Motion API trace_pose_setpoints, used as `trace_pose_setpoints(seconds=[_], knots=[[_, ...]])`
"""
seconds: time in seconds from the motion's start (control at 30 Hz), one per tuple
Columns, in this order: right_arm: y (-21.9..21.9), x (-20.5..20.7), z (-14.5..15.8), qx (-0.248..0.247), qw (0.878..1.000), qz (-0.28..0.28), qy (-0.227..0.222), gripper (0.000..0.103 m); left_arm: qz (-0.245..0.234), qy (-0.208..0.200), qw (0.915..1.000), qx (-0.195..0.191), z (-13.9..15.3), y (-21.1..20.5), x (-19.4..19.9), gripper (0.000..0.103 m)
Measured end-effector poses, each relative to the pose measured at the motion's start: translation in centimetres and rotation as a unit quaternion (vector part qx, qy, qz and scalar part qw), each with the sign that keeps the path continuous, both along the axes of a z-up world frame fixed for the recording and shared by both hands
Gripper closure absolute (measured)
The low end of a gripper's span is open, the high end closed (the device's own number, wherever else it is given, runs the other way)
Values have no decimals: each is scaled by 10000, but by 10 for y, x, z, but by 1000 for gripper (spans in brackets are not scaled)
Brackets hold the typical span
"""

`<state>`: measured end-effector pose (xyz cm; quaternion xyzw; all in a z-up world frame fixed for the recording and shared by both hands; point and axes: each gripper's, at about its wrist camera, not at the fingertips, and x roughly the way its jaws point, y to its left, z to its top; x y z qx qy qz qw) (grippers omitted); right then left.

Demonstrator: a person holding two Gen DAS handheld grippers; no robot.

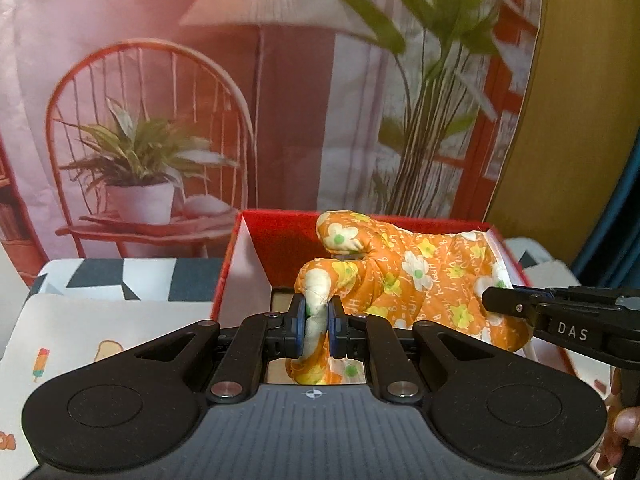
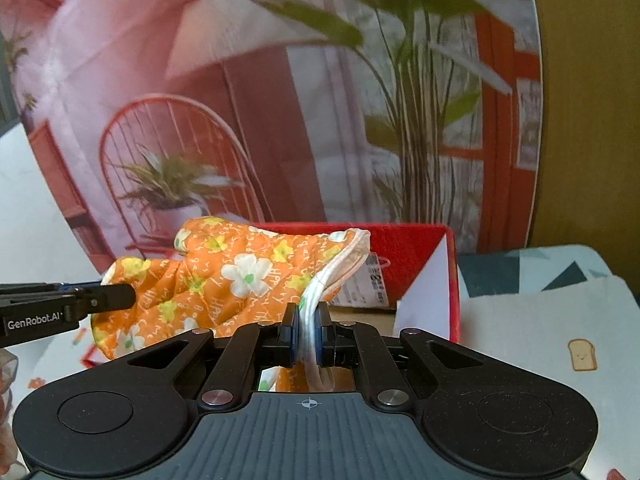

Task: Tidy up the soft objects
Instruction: 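Lift the oven mitt with both grippers into the red box and open them, then lower both grippers onto the blue wet cotton pad bag and close them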

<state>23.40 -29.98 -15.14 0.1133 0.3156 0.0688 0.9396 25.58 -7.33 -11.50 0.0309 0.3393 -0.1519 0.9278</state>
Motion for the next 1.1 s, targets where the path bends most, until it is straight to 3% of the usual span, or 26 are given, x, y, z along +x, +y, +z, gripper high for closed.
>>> trace_pose_setpoints(seconds=[0.4, 0.47, 0.5, 0.57, 0.63, 0.67, 0.73, 0.8, 0.97, 1.03, 1.1], knots=[[0, 30, -43, -152, 9976, 59, 677, 93, -219, 549, 9975, 389, -39, -8, 31, 89], [0, 31, -46, -215, 9971, 43, 725, 88, -258, 573, 9973, 379, -39, -8, 32, 76], [1, 30, -46, -239, 9970, 23, 736, 82, -280, 566, 9974, 341, -38, -7, 32, 71], [1, 27, -45, -279, 9973, 12, 682, 76, -320, 470, 9981, 250, -35, -4, 28, 50], [3, 23, -43, -337, 9976, 45, 610, 62, -343, 347, 9986, 194, -30, -2, 24, 42], [4, 20, -41, -386, 9977, 61, 560, 59, -350, 309, 9988, 176, -27, -2, 22, 39], [7, 14, -35, -495, 9977, 65, 462, 45, -361, 230, 9990, 108, -22, 0, 16, 35], [9, 7, -28, -557, 9978, 81, 350, 40, -348, 163, 9992, 47, -16, 4, 10, 29], [14, -14, -10, -611, 9980, 91, 95, 17, -240, -30, 9997, -47, -3, 18, -11, 7], [16, -23, -3, -602, 9981, 100, 14, 5, -188, -71, 9998, -82, 2, 25, -21, 4], [19, -34, 2, -593, 9982, 113, -54, 0, -180, -92, 9997, -112, 5, 30, -31, 3]])
